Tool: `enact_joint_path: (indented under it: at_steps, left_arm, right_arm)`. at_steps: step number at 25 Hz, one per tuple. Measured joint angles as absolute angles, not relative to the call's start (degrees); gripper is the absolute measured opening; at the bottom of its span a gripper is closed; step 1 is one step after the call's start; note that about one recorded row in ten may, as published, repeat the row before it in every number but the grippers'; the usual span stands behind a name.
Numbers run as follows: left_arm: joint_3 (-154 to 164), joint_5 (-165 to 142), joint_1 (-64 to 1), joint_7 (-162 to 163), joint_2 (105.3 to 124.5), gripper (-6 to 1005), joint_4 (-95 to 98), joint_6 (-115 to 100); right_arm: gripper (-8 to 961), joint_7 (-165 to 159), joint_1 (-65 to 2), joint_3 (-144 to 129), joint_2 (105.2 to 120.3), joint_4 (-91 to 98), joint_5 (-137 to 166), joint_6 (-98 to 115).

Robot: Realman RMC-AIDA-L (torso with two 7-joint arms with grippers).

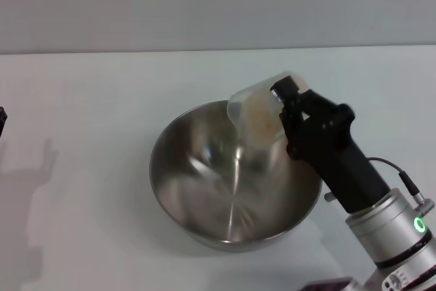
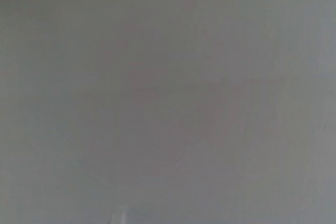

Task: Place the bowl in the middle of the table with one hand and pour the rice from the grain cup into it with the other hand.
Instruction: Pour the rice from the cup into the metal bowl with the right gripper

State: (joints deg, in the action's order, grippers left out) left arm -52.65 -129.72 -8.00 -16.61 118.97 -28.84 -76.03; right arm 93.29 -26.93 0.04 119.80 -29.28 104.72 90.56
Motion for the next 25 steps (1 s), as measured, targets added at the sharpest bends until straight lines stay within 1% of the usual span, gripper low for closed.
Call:
enact_joint_path:
  at_steps: [15,25]
  left_arm:
    - [-52.56,-129.73,-7.85,-15.11,119.0,829,-28.28,-76.14]
    - [-52.55,-129.73,-7.85,-15.07,119.0,830,-28.29,-76.15]
  right_arm:
    - [12,127.2,-27.51,1.55,119.89,-30.03,107.69,85.66]
    - [12,140.17,-26.78,0.83,119.89,-30.62,110.78,84.0]
